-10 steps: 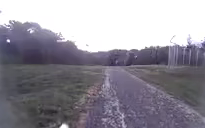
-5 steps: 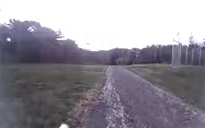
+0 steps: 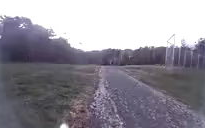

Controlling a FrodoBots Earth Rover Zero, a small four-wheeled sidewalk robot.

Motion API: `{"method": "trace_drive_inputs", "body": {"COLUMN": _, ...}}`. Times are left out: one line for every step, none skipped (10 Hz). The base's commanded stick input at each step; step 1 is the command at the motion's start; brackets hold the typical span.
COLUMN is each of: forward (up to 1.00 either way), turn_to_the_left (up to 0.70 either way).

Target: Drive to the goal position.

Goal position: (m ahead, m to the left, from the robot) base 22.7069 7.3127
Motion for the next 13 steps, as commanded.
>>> {"method": "trace_drive_inputs", "body": {"forward": 0.70, "turn_to_the_left": -0.33}}
{"method": "trace_drive_inputs", "body": {"forward": 0.70, "turn_to_the_left": -0.26}}
{"method": "trace_drive_inputs", "body": {"forward": 0.70, "turn_to_the_left": -0.06}}
{"method": "trace_drive_inputs", "body": {"forward": 0.70, "turn_to_the_left": 0.00}}
{"method": "trace_drive_inputs", "body": {"forward": 0.70, "turn_to_the_left": 0.00}}
{"method": "trace_drive_inputs", "body": {"forward": 0.70, "turn_to_the_left": 0.00}}
{"method": "trace_drive_inputs", "body": {"forward": 0.70, "turn_to_the_left": 0.00}}
{"method": "trace_drive_inputs", "body": {"forward": 0.70, "turn_to_the_left": 0.00}}
{"method": "trace_drive_inputs", "body": {"forward": 0.70, "turn_to_the_left": 0.00}}
{"method": "trace_drive_inputs", "body": {"forward": 0.70, "turn_to_the_left": 0.00}}
{"method": "trace_drive_inputs", "body": {"forward": 0.70, "turn_to_the_left": 0.00}}
{"method": "trace_drive_inputs", "body": {"forward": 0.70, "turn_to_the_left": 0.00}}
{"method": "trace_drive_inputs", "body": {"forward": 0.70, "turn_to_the_left": 0.00}}
